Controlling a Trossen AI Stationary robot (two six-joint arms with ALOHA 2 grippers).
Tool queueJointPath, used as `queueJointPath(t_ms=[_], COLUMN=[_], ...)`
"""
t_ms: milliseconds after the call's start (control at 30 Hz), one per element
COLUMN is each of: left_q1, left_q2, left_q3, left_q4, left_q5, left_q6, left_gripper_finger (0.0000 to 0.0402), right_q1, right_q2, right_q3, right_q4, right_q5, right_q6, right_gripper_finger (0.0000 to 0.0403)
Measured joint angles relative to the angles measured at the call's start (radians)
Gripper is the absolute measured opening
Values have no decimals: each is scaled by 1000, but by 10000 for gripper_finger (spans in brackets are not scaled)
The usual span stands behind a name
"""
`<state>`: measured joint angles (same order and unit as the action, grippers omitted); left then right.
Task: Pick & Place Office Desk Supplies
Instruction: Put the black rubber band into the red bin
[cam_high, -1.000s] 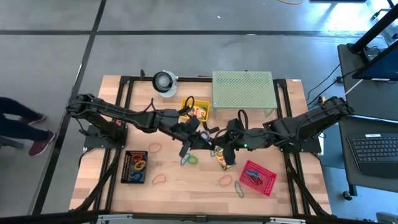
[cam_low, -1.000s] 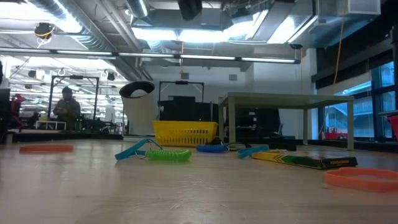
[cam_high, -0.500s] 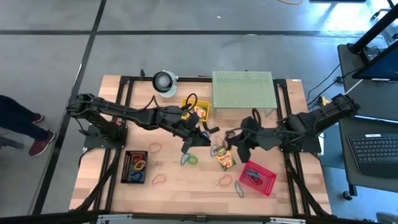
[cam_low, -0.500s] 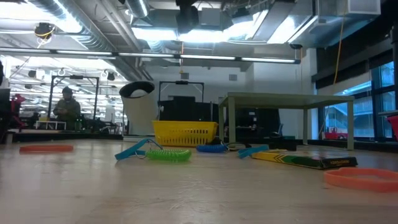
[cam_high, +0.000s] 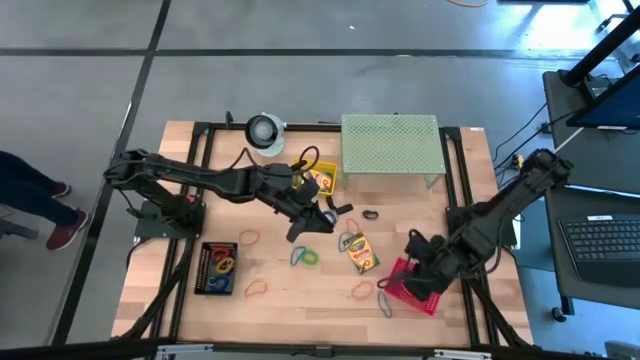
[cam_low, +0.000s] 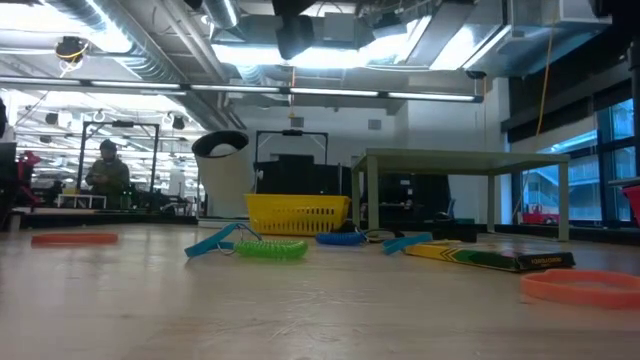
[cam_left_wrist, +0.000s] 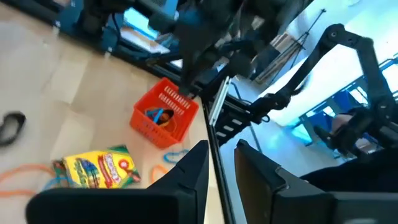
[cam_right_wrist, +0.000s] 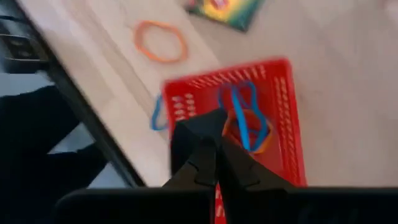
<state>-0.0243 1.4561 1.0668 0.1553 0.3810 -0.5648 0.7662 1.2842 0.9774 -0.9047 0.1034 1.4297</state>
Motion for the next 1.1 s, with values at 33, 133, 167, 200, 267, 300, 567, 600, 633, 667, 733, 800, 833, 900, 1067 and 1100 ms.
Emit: queueJointPath(t_ms=[33, 133, 167, 200, 267, 300, 567, 600, 633, 667, 733, 800, 833, 900, 1067, 1100], left_q1=[3, 16, 22, 27, 37, 42, 53, 53, 53, 53, 53, 53, 53, 53, 54, 54], left_q2=[-7, -29, -36, -43, -52, -55, -64, -64, -64, -64, -64, -64, -64, -67, -92, -103], left_q3=[0, 0, 0, 0, 0, 0, 0, 0, 0, 0, 0, 0, 0, 0, 0, 0], left_q4=[-6, -28, -36, -53, -61, -68, -109, -111, -113, -115, -127, -131, -134, -146, -200, -211], left_q5=[-4, -2, -2, -2, -3, -3, -2, -2, -2, -2, -1, 0, 1, 7, 13, 13], left_q6=[8, 23, 26, 27, 28, 30, 32, 35, 36, 37, 37, 37, 37, 38, 60, 64], left_gripper_finger=[68, 64, 63, 62, 61, 61, 61, 61, 61, 60, 61, 61, 61, 60, 59, 59], right_q1=[12, 29, 31, 32, 34, 36, 35, 35, 35, 35, 35, 35, 35, 34, 32, 32], right_q2=[0, 0, 1, 5, 16, 24, 78, 86, 95, 102, 119, 132, 133, 134, 134, 134], right_q3=[-28, -93, -112, -129, -157, -168, -183, -183, -184, -184, -184, -184, -184, -184, -163, -154], right_q4=[36, 124, 146, 173, 189, 187, 239, 240, 238, 236, 237, 237, 240, 243, 237, 228], right_q5=[2, 6, 5, 0, -25, -40, -73, -70, -70, -70, -70, -74, -80, -89, -97, -97], right_q6=[24, 49, 52, 51, 51, 49, -32, -33, -35, -35, -27, -28, -28, -28, -23, -24], right_gripper_finger=[0, 0, 0, 0, 0, 0, 6, 9, 13, 18, 33, 52, 64, 91, 161, 170])
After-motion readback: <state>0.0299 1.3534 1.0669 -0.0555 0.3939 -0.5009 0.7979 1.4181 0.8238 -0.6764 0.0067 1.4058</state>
